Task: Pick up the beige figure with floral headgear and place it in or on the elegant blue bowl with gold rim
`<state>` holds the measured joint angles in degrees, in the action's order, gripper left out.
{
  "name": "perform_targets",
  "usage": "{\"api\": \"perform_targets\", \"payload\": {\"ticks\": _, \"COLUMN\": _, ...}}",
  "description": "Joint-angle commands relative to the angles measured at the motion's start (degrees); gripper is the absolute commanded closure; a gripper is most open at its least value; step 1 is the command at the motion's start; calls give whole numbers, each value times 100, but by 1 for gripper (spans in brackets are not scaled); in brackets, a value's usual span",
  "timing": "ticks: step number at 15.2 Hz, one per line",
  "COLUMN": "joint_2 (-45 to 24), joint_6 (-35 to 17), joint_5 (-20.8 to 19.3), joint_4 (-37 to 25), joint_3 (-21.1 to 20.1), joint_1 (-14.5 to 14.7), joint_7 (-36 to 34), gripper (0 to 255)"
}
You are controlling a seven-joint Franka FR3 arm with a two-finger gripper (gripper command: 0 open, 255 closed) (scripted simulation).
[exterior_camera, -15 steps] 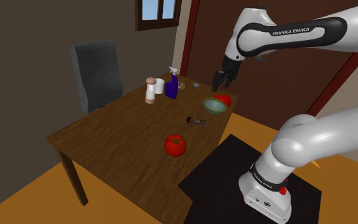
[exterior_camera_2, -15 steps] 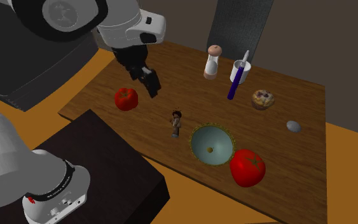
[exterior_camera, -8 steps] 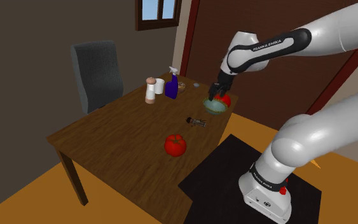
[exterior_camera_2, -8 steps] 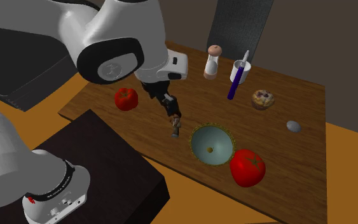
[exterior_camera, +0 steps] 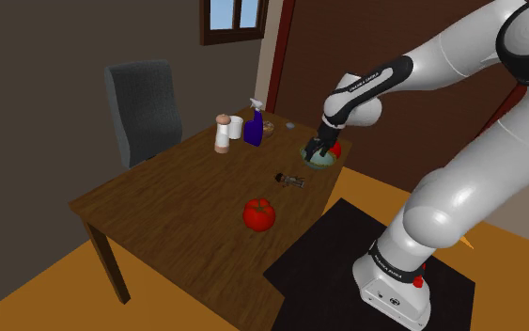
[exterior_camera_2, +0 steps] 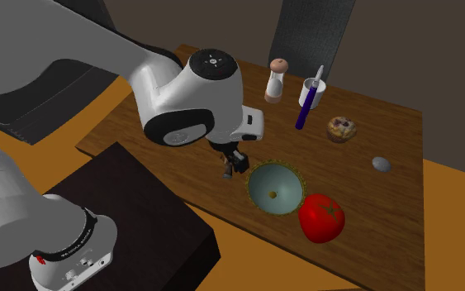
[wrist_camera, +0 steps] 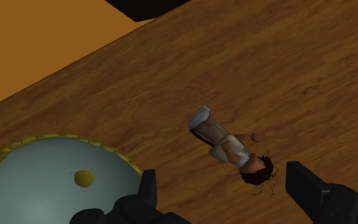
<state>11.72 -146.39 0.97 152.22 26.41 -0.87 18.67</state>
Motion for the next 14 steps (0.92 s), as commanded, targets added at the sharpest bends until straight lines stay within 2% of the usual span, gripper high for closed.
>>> {"api": "perform_targets", "payload": {"ticks": 1, "joint_2": -199, "joint_6": -200, "joint_5": 165, "joint_4": 11, "joint_3": 61, "joint_1": 68, "joint_7": 144, "gripper": 0}}
{"api": "perform_targets", "payload": {"ticks": 6, "joint_2": -729, "joint_6": -692, "joint_5": 713, "joint_4": 38, "joint_3": 142, "joint_1": 266, "joint_7": 535, "gripper": 0}}
{"api": "perform_targets", "payload": {"ticks": 14, "joint_2": -728, "joint_6": -691, "joint_5": 712, "joint_4": 38, "joint_3": 136, "joint_1": 260, "joint_7": 534, "gripper": 0}}
